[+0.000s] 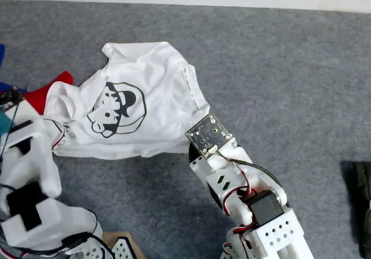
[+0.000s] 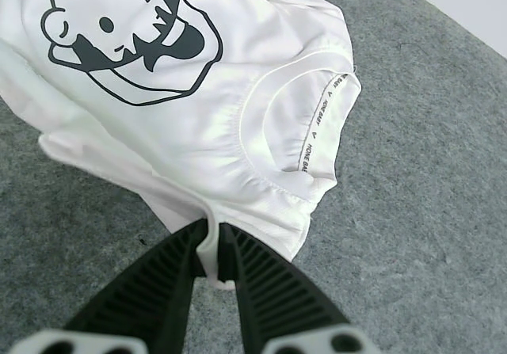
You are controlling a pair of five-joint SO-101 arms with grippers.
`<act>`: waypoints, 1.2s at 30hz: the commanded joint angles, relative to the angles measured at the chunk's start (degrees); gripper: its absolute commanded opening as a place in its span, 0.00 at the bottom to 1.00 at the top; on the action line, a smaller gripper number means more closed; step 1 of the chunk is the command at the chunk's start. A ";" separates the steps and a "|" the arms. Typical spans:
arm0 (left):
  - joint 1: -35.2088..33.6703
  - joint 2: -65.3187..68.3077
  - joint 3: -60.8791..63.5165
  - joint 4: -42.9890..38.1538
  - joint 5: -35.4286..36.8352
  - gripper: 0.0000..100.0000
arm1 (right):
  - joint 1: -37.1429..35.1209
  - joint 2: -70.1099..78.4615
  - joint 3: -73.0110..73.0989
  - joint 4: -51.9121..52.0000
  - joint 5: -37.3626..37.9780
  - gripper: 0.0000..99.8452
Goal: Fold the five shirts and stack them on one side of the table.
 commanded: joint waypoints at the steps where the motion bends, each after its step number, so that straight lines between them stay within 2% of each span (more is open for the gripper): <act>1: 1.80 4.53 -5.49 -1.58 -0.44 0.02 | -0.57 -0.92 -0.31 -1.19 -0.70 0.01; 4: 3.91 4.18 -5.93 -0.88 -0.26 0.01 | -0.57 -0.92 -0.31 -1.19 -0.70 0.01; 7: 6.64 -0.84 -6.11 5.80 2.46 0.01 | -0.57 -0.84 -0.31 -1.19 -0.70 0.01; 10: 7.52 -8.75 -6.11 12.31 4.40 0.01 | -0.57 -0.66 -0.31 -1.19 -0.70 0.01; 21: 7.08 -42.42 -6.02 34.20 4.22 0.01 | -0.57 -0.57 -0.84 -1.01 -0.70 0.01; 27: 6.02 -52.62 -6.20 37.80 4.40 0.01 | -0.31 -0.66 -1.54 0.66 -0.70 0.01; 31: 1.36 -52.62 -9.71 38.15 4.48 0.01 | -0.48 -0.48 -11.38 9.19 -5.45 0.01; 36: -3.65 -51.12 -17.71 41.05 4.57 0.01 | -0.31 3.65 -24.13 16.40 -6.33 0.01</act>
